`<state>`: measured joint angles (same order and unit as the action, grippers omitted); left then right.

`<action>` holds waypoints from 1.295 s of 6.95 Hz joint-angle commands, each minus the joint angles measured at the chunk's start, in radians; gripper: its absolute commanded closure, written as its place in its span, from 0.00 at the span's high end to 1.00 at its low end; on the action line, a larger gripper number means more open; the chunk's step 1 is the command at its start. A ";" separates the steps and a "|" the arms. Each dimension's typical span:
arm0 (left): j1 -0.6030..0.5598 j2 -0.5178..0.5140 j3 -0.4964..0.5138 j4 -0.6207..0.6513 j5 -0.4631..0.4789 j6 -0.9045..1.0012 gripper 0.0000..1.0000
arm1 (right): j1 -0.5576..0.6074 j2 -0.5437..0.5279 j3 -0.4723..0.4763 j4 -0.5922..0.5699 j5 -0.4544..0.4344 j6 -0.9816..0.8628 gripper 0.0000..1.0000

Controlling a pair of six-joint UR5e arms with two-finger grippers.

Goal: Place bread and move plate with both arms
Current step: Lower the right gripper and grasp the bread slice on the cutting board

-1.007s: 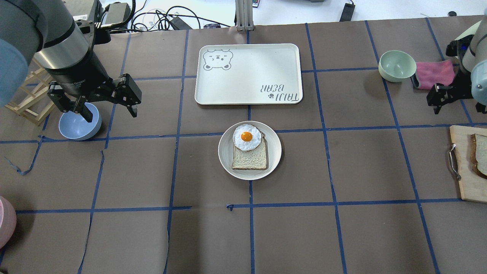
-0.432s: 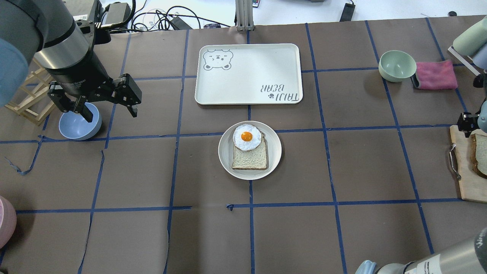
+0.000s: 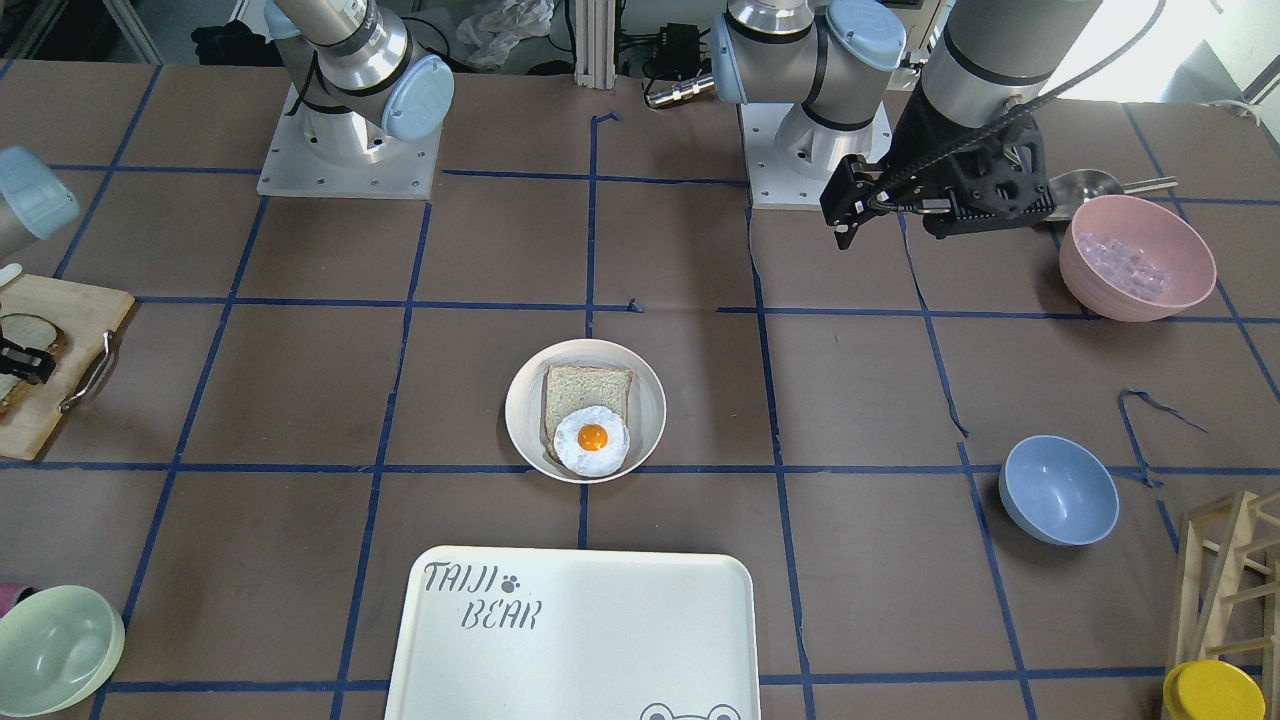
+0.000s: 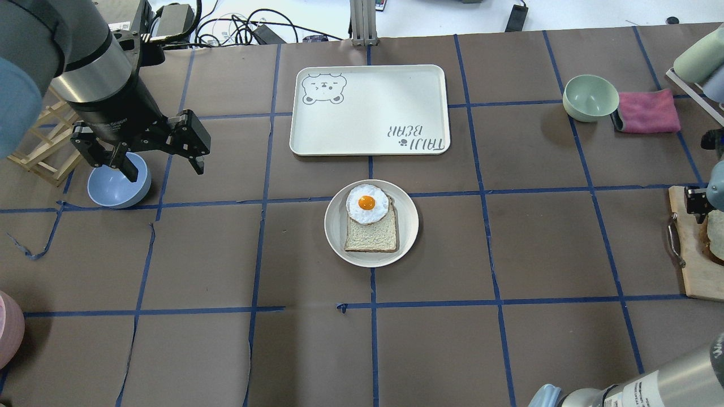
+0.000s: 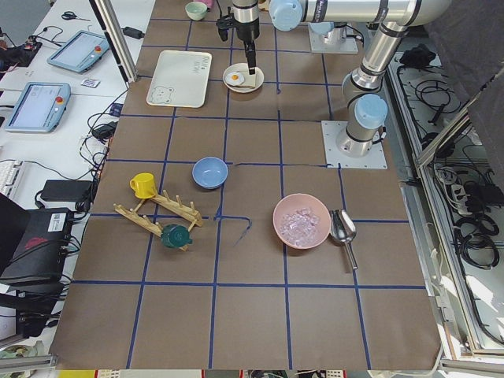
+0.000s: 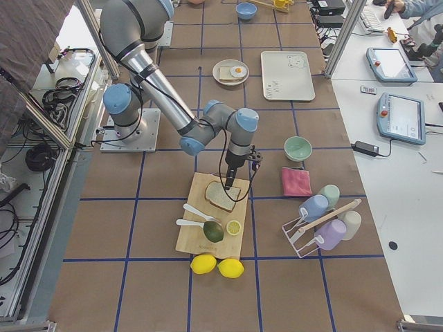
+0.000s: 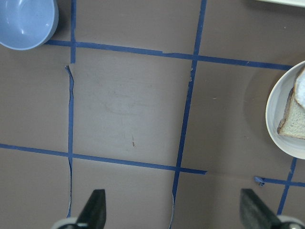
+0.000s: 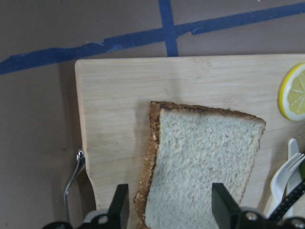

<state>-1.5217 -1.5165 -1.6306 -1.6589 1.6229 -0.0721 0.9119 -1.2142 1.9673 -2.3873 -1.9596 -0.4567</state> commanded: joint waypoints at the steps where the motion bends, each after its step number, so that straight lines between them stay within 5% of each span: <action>1: 0.000 0.001 0.000 0.001 0.000 0.000 1.00 | -0.001 0.015 0.004 -0.004 -0.009 0.001 0.66; 4: 0.000 -0.001 -0.006 0.001 -0.002 0.000 1.00 | -0.002 0.033 0.002 -0.007 -0.009 0.001 0.60; 6: 0.000 0.001 -0.008 0.001 -0.002 0.000 1.00 | -0.004 0.035 0.002 -0.007 -0.009 0.004 0.42; 9: 0.000 0.001 -0.008 0.001 0.000 0.000 1.00 | -0.004 0.047 0.002 -0.007 -0.009 0.004 0.43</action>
<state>-1.5217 -1.5161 -1.6382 -1.6582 1.6221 -0.0721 0.9082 -1.1752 1.9696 -2.3945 -1.9677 -0.4526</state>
